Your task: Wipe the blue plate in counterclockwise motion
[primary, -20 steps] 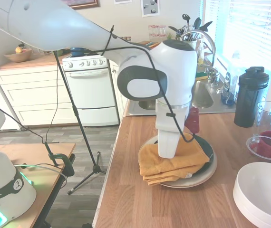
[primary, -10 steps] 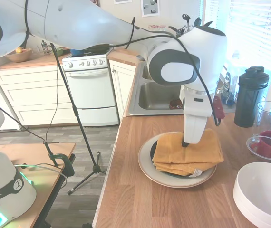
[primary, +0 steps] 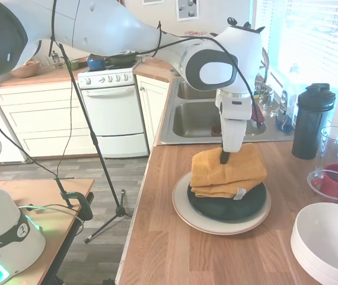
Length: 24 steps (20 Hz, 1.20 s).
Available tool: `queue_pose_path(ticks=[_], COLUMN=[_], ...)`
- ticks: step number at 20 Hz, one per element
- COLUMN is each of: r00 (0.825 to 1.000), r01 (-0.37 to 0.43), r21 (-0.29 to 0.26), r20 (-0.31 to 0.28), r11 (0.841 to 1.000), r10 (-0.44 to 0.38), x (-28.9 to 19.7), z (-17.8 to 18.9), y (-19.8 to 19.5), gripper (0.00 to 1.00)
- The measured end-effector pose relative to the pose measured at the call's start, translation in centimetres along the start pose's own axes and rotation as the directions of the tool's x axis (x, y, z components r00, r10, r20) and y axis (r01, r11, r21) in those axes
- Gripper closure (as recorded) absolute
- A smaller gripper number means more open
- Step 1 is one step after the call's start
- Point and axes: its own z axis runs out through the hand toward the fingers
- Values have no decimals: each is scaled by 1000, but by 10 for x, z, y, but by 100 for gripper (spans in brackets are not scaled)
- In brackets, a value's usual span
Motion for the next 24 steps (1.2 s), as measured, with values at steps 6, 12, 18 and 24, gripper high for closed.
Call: queue_pose_path(ticks=[6, 12, 18, 24], r00=[999, 999, 998, 998], r01=[-5, -40, -67, -63], r21=[46, 61, 63, 77], r20=[-33, -28, -8, -16], r11=[999, 997, 996, 995], r10=[7, 41, 68, 65], x=[-12, 4, 28, 29], z=[6, 7, 3, -44], y=[43, 95, 106, 101], gripper=[100, 100, 100, 100])
